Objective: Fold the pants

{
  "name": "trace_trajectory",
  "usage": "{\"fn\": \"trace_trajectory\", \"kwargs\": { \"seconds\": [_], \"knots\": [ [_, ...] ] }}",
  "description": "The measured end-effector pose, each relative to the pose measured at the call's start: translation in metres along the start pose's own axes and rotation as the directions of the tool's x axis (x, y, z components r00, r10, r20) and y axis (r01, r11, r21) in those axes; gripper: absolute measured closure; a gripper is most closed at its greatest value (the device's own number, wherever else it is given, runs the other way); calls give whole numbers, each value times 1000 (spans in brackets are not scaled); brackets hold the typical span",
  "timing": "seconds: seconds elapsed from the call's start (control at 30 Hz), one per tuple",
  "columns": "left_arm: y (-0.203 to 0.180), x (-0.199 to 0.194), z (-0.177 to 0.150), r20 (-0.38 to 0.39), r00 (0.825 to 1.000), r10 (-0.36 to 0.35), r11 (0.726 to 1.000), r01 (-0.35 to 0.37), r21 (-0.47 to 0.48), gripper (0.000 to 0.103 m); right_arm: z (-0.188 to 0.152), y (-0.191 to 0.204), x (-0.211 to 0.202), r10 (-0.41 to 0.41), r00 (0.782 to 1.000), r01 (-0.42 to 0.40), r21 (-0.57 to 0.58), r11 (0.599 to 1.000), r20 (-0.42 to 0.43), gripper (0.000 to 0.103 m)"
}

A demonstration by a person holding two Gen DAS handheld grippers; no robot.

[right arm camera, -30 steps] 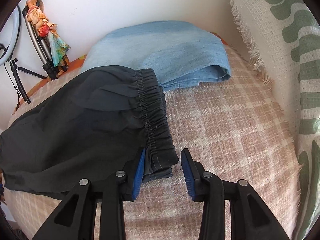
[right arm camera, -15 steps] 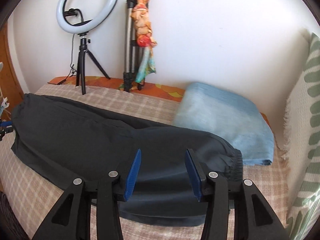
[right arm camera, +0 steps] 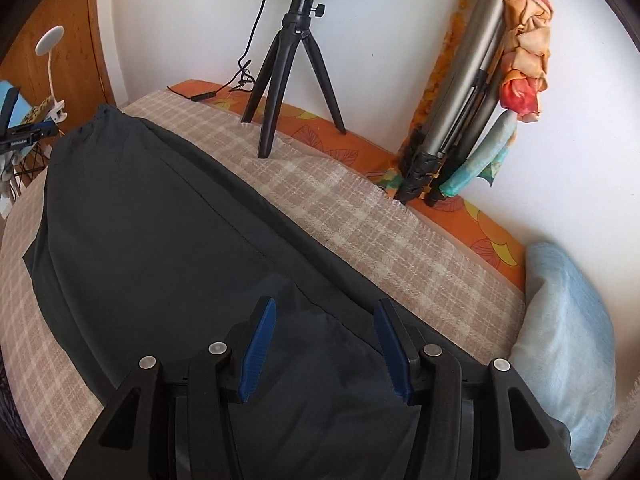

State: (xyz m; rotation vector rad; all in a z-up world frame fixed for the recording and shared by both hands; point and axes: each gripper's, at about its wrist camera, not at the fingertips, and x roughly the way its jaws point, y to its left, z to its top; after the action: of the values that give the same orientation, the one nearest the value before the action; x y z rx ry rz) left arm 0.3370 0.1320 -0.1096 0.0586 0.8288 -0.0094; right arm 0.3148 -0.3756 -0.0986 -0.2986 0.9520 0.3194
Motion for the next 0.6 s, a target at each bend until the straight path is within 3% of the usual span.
{"fn": "trace_trajectory", "kwargs": {
  "seconds": [0.2,0.43,0.6],
  "knots": [
    [36,41,24,-8,999,36,993,-36,-109,44,9,5,32,19,998,-24,-73,997,-68,50],
    [36,86,40,-78,995,69,994,-76,-80,44,6,1,48,65,992,-80,-134,988,-108,49],
    [34,111,41,-113,992,60,991,-73,-111,44,4,-4,67,41,990,-61,-147,987,-135,52]
  ]
}}
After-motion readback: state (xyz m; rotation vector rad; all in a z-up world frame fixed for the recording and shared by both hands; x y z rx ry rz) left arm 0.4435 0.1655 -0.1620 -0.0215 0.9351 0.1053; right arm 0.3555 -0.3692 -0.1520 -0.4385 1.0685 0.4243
